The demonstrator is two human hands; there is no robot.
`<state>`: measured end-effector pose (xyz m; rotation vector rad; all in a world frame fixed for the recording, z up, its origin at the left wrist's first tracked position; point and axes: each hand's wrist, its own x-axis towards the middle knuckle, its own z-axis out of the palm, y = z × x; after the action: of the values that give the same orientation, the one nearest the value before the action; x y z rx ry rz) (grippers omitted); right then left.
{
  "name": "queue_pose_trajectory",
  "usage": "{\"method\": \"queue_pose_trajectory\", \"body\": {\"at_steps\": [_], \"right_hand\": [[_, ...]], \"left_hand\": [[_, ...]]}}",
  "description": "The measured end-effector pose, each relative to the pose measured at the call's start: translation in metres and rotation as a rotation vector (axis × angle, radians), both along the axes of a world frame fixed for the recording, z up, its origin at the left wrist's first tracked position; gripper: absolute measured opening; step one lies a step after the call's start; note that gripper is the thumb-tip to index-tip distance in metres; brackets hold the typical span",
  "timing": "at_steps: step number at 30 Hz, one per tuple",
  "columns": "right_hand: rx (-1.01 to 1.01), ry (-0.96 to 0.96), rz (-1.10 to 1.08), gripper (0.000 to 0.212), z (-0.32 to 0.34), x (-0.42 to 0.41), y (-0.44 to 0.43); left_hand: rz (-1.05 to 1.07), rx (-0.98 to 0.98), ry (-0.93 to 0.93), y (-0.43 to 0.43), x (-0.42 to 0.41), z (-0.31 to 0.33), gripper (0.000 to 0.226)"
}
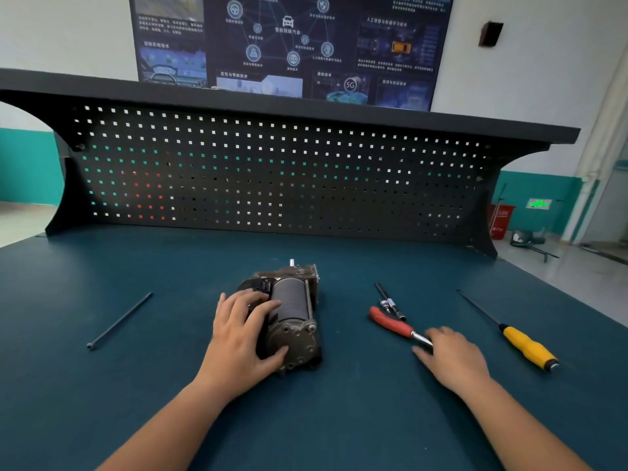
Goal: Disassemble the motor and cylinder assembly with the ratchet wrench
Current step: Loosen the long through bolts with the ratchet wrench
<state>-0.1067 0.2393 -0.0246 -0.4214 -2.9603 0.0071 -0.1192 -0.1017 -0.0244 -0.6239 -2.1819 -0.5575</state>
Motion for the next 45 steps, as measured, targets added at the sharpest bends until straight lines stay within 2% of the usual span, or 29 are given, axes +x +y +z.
{"method": "queue_pose_trajectory", "body": {"at_steps": [3,5,6,8,10,12,14,15,17,21,23,27,31,39,45], "right_hand": [[0.092,0.088,0.033,0.03,-0.004,0.002,-0.008],[0.021,0.134,0.024,0.027,-0.004,0.003,-0.011],[-0.086,0.189,0.021,0.024,-0.001,0.004,-0.012],[-0.473,0.418,0.048,0.014,0.009,0.006,-0.018],[-1.036,0.669,0.098,0.015,0.029,0.007,-0.032],[-1.619,0.792,0.154,0.02,0.05,0.008,-0.051],[-2.09,0.767,0.155,0.022,0.069,0.007,-0.073],[-2.247,0.717,0.141,0.029,0.076,0.006,-0.084],[-2.407,0.652,0.165,0.04,0.082,0.006,-0.103],[-2.523,0.663,0.409,0.034,0.071,0.02,-0.129],[-2.519,0.688,0.447,0.038,0.066,0.028,-0.137],[-2.492,0.805,0.332,0.042,0.062,0.044,-0.15],[-2.459,0.917,0.314,0.042,0.057,0.054,-0.159],[-2.381,0.952,0.327,0.056,0.051,0.057,-0.169],[-2.405,0.983,0.279,0.046,0.049,0.055,-0.168]], "left_hand": [[0.009,-0.014,0.014,0.003,0.005,-0.004,0.059],[0.019,0.011,-0.01,0.002,0.009,-0.006,0.059],[0.022,0.028,-0.021,0.002,0.011,-0.006,0.058],[0.02,0.056,-0.03,0.005,0.013,-0.006,0.058],[-0.012,0.061,-0.018,0.012,0.012,-0.002,0.058],[-0.072,0.059,0.008,0.022,0.008,0.01,0.057],[-0.138,0.079,0.028,0.034,0.003,0.024,0.054],[-0.168,0.087,0.026,0.039,0.002,0.027,0.052],[-0.215,0.092,0.019,0.047,0.0,0.023,0.047],[-0.221,0.214,-0.064,0.046,-0.004,0.001,0.035],[-0.23,0.261,-0.077,0.044,-0.007,-0.001,0.031],[-0.242,0.249,-0.075,0.046,-0.007,0.001,0.029],[-0.227,0.251,-0.047,0.048,-0.006,0.002,0.026],[-0.244,0.281,-0.055,0.047,-0.004,0.002,0.019],[-0.242,0.283,-0.049,0.047,-0.004,0.004,0.017]]}}
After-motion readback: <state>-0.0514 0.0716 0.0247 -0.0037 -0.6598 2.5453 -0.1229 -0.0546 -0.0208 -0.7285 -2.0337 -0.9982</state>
